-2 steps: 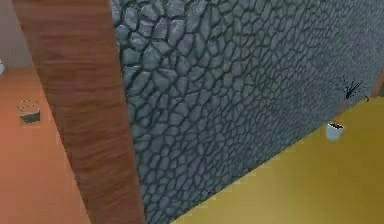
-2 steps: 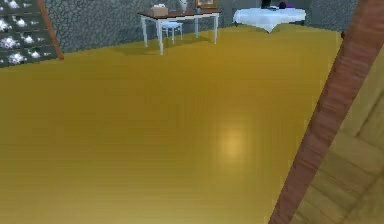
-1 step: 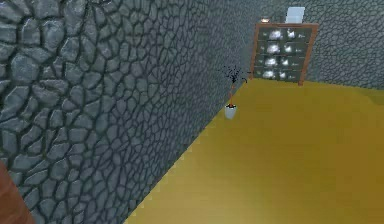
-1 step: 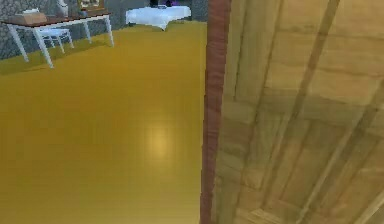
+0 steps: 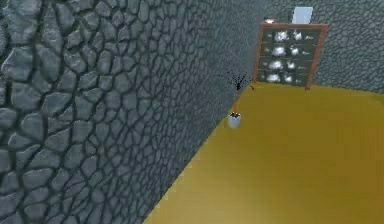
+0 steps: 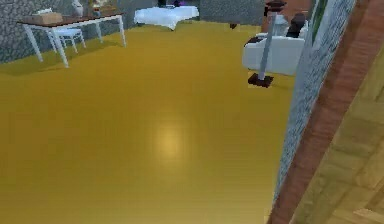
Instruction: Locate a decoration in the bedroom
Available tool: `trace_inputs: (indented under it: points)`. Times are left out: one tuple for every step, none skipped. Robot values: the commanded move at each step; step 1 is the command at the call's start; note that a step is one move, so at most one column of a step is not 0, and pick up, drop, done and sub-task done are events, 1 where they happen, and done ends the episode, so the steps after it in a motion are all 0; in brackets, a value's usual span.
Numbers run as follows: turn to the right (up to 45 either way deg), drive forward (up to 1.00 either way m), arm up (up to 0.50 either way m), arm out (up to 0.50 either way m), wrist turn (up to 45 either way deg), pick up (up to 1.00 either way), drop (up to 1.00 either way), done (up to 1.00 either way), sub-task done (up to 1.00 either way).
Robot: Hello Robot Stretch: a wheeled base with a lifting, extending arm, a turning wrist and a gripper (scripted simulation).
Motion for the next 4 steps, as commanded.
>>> trace_inputs:
  points:
    - [45.0, 0.00, 0.00, 0.00, 0.0, 0.00, 0.00, 0.00, 0.00]
    - [42.0, 0.00, 0.00, 0.00, 0.0, 0.00, 0.00, 0.00, 0.00]
    - [0.0, 0.55, 0.00, 0.00, 0.0, 0.00, 0.00, 0.00, 0.00]
    - [18.0, 0.00, 0.00, 0.00, 0.0, 0.00, 0.00, 0.00, 0.00]
